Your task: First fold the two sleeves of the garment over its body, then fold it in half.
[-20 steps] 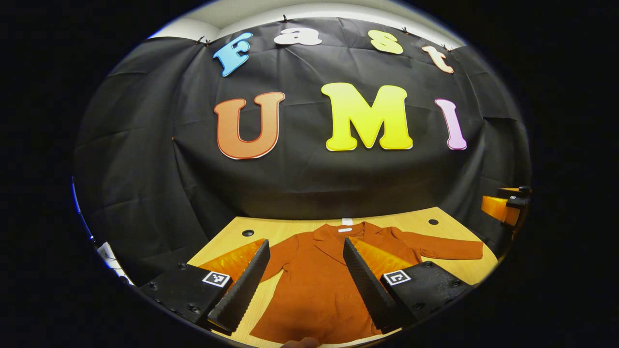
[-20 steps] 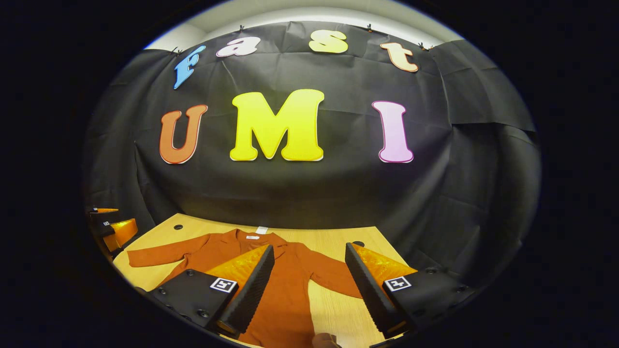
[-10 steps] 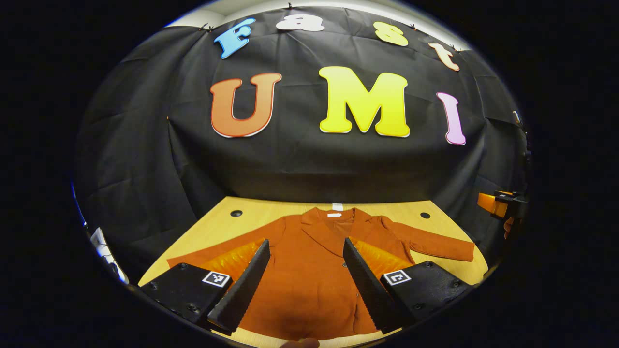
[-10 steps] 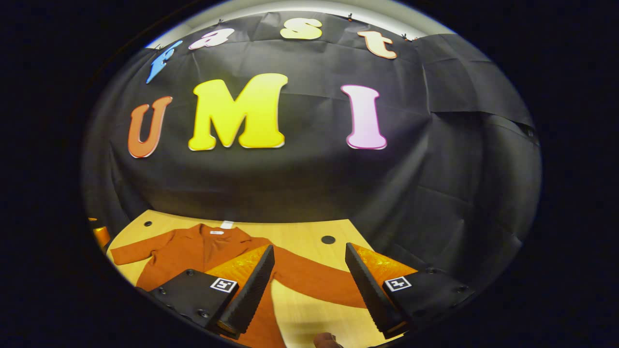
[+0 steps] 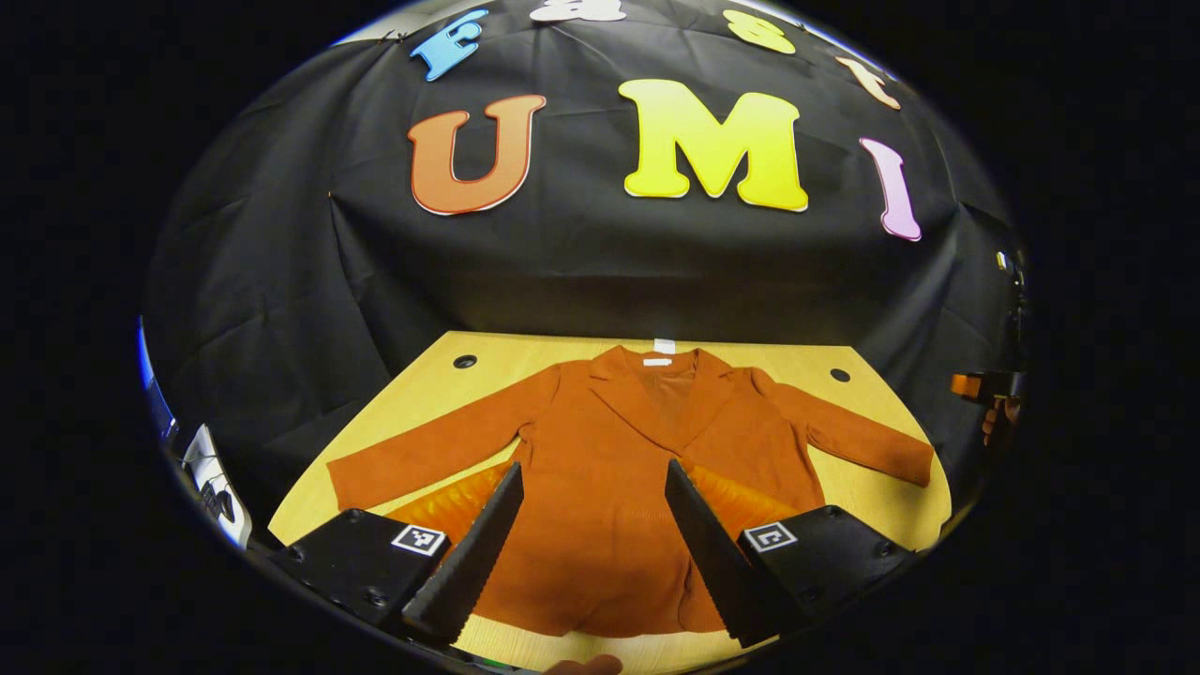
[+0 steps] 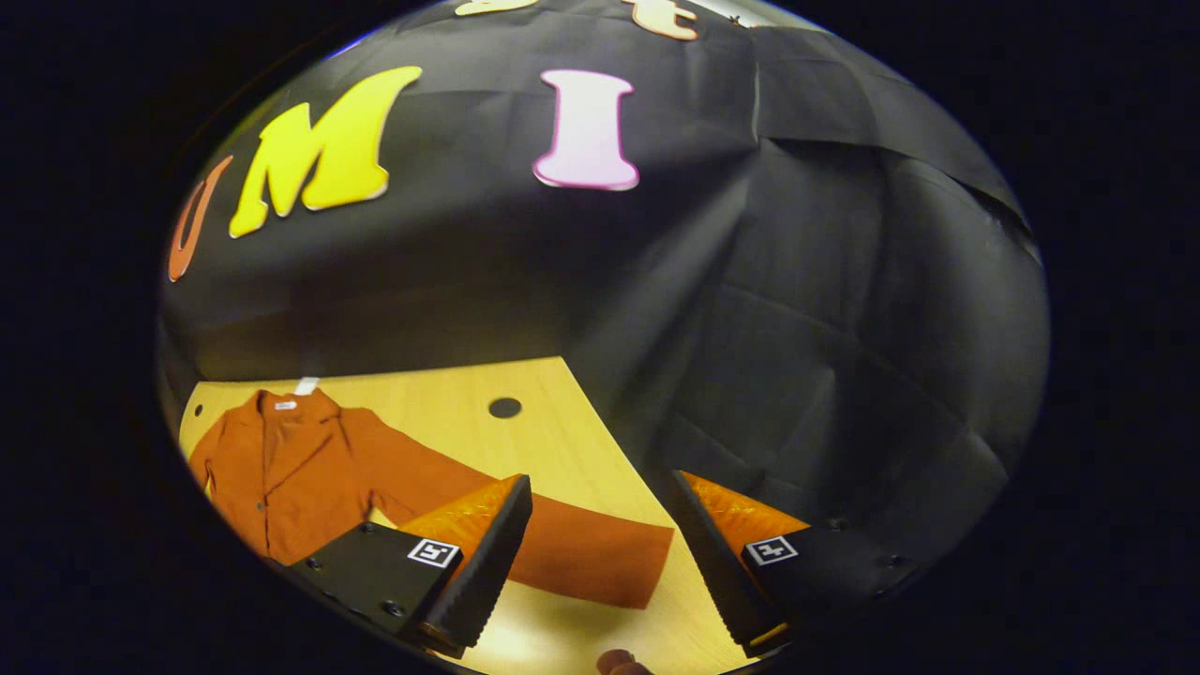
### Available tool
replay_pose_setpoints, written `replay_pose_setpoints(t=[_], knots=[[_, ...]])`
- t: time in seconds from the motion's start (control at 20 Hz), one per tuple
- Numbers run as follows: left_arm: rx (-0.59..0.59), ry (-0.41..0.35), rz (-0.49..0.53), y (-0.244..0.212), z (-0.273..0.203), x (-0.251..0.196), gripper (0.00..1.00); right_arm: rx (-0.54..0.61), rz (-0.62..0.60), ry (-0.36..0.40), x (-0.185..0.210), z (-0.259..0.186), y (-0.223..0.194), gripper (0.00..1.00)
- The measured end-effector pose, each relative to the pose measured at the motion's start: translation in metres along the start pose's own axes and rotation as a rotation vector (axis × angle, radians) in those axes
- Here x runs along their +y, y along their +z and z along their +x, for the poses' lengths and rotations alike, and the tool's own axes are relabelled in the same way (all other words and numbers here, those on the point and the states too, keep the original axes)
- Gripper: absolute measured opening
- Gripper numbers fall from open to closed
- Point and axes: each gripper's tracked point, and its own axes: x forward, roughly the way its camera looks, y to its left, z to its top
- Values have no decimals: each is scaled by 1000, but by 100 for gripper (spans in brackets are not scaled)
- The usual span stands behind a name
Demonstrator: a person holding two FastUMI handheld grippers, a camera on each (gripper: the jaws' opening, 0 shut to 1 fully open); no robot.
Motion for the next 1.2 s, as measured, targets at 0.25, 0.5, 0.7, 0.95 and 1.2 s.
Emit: replay_pose_setpoints(t=[0.25,0.5,0.7,0.95,1.2], knots=[[24,17,22,-6,-2,-8,99,322,82,10,-21,46,-73,95],[42,48,31,-14,-2,-7,99,551,194,8,-31,66,-123,95],[70,76,16,-26,-2,-5,99,707,296,23,-30,73,-147,94],[105,105,7,-41,-4,-7,99,840,404,54,-30,89,-145,94],[141,130,-16,-53,-4,-14,99,913,392,93,-17,90,-142,69]])
